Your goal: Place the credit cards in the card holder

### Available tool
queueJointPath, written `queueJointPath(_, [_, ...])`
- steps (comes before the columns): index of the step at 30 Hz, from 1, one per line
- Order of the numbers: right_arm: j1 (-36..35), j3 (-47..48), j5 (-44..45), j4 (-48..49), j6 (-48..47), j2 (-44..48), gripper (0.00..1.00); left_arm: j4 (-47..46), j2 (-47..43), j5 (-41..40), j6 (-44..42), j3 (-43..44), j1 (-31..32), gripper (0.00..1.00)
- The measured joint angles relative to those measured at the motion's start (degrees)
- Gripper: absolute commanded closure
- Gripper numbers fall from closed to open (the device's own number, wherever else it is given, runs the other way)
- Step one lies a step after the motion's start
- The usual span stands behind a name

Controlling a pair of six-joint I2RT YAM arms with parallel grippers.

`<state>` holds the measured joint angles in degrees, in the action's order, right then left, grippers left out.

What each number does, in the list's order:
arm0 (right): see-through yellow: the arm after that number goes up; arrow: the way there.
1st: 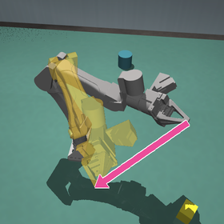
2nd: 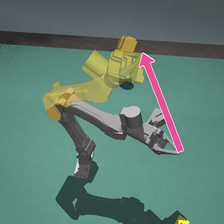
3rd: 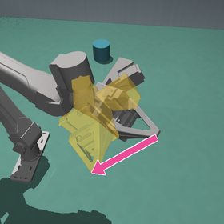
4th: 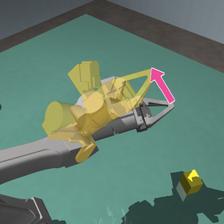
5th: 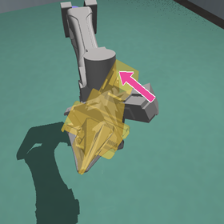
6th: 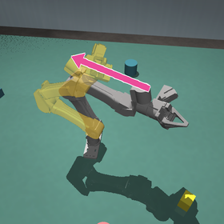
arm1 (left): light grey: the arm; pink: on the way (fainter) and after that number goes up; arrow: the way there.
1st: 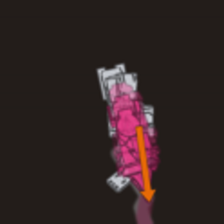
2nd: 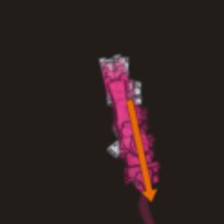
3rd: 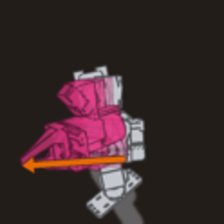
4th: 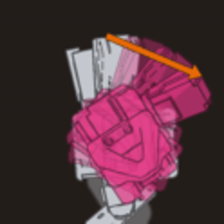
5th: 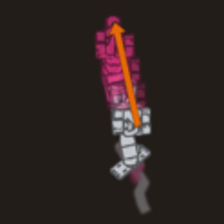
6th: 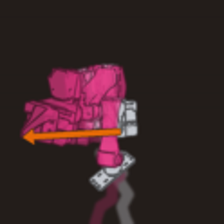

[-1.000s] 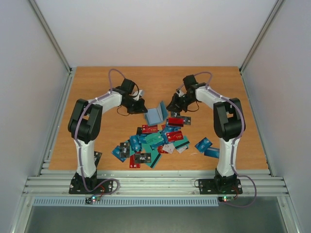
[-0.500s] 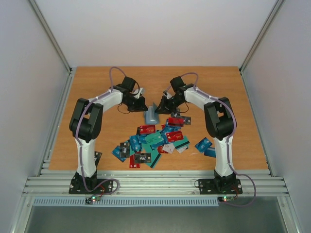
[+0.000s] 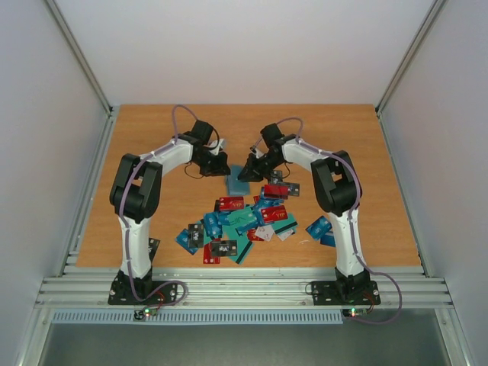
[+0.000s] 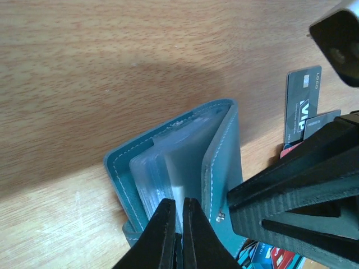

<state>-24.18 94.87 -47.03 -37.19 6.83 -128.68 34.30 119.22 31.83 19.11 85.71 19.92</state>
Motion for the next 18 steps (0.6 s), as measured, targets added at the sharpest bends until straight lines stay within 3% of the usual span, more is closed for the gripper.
queueJointPath(18, [-0.9, 7.1, 0.1, -5.3, -0.5, -5.6, 0.87, 2.6, -1.9, -4.5, 6.1, -0.3, -0.2, 0.97])
